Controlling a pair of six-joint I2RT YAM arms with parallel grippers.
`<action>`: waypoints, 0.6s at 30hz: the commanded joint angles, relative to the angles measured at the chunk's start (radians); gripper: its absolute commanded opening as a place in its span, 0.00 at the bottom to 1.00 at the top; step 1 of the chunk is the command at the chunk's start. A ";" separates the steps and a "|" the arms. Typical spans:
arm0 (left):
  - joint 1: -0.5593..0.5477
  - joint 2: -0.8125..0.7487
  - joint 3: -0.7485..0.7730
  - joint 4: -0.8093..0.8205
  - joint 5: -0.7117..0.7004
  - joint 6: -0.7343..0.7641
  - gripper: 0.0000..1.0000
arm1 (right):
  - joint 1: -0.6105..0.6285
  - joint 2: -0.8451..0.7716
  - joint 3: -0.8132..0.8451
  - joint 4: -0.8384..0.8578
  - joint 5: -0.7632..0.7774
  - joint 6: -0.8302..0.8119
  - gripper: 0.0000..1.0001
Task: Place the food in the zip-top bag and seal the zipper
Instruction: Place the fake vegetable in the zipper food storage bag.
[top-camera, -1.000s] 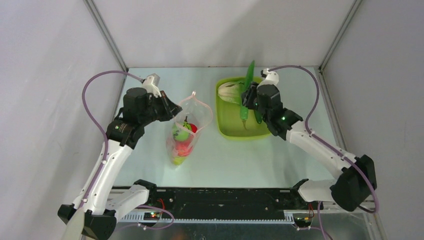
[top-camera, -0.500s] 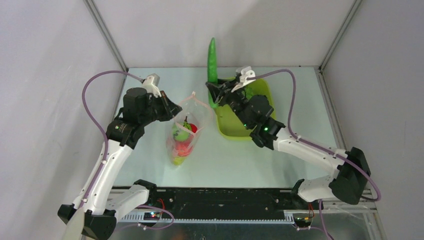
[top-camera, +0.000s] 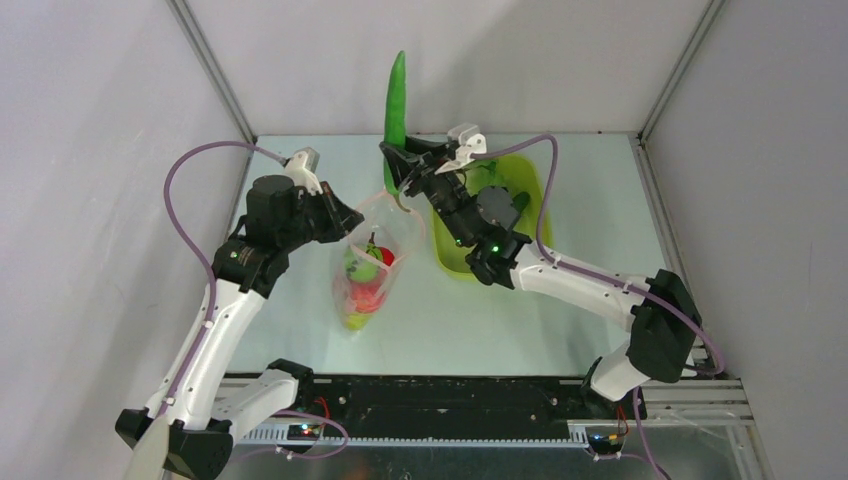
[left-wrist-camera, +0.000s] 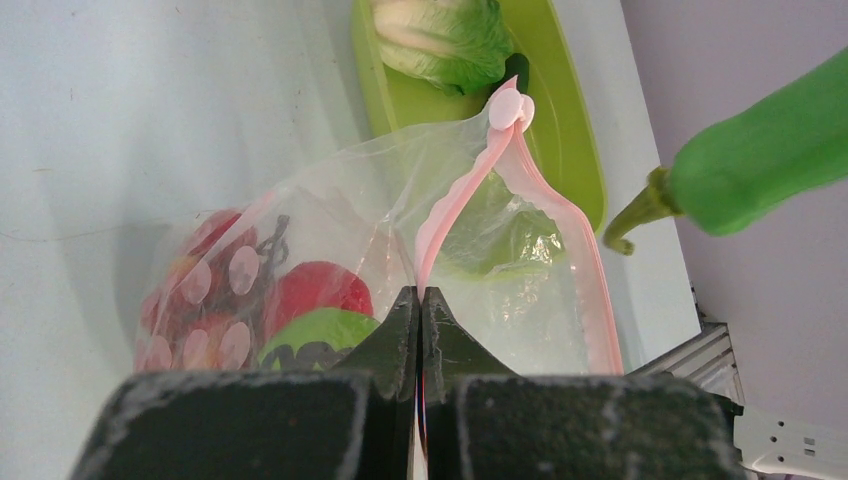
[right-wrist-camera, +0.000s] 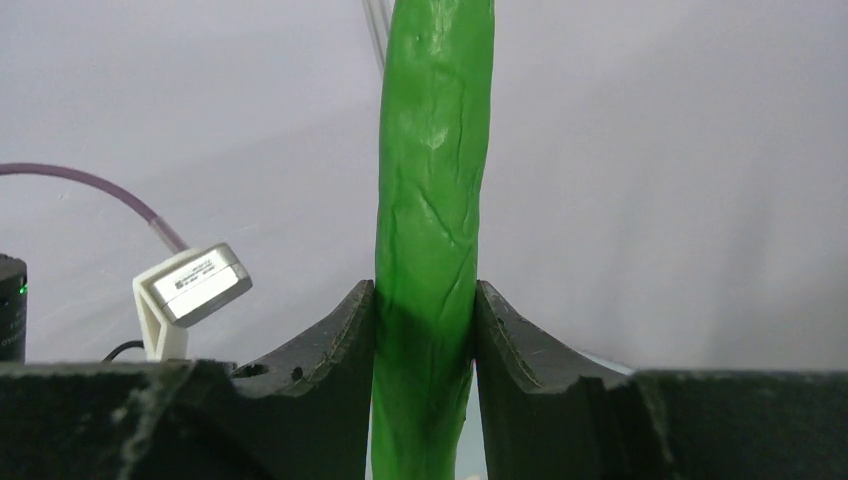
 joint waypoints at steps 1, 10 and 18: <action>-0.004 -0.017 0.001 0.006 -0.009 -0.002 0.00 | 0.043 0.019 0.029 0.008 0.029 0.018 0.15; -0.003 -0.023 0.005 0.000 -0.012 -0.001 0.00 | 0.117 -0.021 -0.092 -0.054 0.155 0.016 0.17; -0.002 -0.040 0.006 -0.002 -0.035 0.002 0.00 | 0.186 -0.026 -0.122 -0.132 0.235 0.081 0.26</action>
